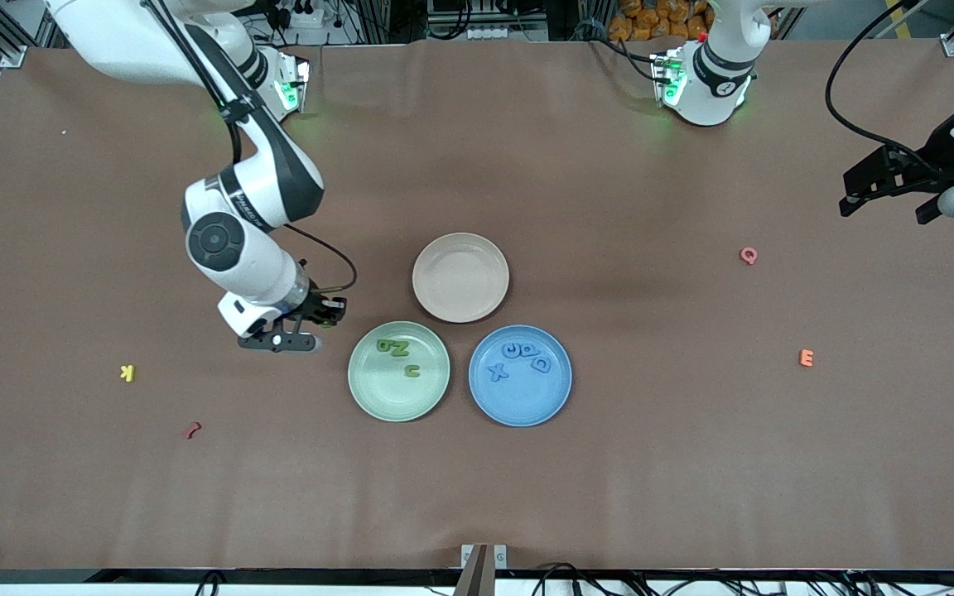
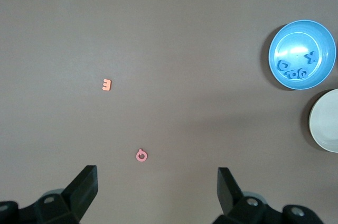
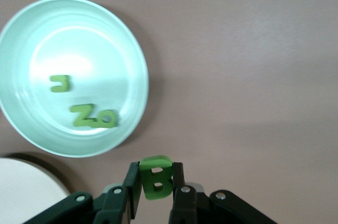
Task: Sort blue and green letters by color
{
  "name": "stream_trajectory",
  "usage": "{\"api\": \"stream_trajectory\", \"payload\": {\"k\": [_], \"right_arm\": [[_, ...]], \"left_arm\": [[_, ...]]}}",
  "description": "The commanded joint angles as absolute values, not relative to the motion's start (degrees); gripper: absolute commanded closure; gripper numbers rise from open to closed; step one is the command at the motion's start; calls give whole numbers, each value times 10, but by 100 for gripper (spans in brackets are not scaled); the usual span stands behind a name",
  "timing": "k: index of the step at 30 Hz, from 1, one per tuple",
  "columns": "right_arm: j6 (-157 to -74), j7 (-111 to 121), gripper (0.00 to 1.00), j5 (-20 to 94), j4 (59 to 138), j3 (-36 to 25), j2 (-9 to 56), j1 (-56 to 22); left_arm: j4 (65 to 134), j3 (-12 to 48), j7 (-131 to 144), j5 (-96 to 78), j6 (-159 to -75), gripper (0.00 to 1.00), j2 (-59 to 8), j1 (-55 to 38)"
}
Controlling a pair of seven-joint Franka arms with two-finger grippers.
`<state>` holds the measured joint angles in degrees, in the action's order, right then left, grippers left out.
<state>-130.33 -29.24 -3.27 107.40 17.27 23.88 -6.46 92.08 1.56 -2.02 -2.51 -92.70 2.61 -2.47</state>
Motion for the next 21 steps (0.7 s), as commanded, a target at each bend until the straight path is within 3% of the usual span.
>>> {"api": "stream_trajectory", "payload": {"k": [1,21], "right_arm": [[-1293,-341,100,-23,1023,171,279,-83],[-1300,-493,100,-34,880,142,399,-199]], "left_arm": [[910,17,-15,-26,-916,0,22,-17],[910,18,-17,-26,-915,0,23,-2]]}}
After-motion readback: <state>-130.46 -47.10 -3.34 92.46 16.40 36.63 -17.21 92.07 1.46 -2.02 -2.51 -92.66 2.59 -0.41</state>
